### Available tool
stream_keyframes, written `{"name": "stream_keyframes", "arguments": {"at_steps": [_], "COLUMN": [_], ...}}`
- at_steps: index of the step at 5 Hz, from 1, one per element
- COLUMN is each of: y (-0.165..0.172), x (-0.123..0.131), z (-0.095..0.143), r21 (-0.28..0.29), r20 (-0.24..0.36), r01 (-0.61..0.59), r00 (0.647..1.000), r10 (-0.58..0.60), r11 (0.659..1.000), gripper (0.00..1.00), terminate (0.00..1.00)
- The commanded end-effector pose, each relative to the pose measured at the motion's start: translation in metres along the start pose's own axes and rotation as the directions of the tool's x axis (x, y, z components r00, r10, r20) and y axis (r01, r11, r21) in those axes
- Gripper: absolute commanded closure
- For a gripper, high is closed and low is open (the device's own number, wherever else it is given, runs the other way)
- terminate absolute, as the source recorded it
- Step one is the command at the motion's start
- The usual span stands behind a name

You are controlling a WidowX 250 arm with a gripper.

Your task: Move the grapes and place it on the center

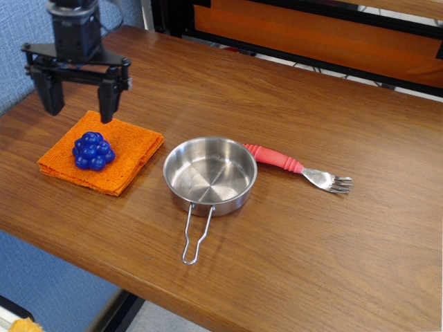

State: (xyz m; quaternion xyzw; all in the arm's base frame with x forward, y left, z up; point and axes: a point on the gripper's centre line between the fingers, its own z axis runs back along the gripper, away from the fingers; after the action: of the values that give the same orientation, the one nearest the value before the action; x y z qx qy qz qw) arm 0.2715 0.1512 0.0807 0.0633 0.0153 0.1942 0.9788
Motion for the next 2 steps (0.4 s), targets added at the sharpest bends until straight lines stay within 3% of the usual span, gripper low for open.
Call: {"name": "stream_keyframes", "arguments": {"at_steps": [1, 2], "y": [0.0092, 0.0026], "x": [-0.0002, -0.0024], "z": [-0.0130, -0.0198], "r21": [0.012, 0.004], "r20": [0.027, 0.033], "r01": [-0.022, -0.025], "r00": [0.999, 0.999], "r10": [0.021, 0.025], "r11": [1.000, 1.000], "gripper": [0.00, 0.00], "terminate": [0.00, 0.00]}}
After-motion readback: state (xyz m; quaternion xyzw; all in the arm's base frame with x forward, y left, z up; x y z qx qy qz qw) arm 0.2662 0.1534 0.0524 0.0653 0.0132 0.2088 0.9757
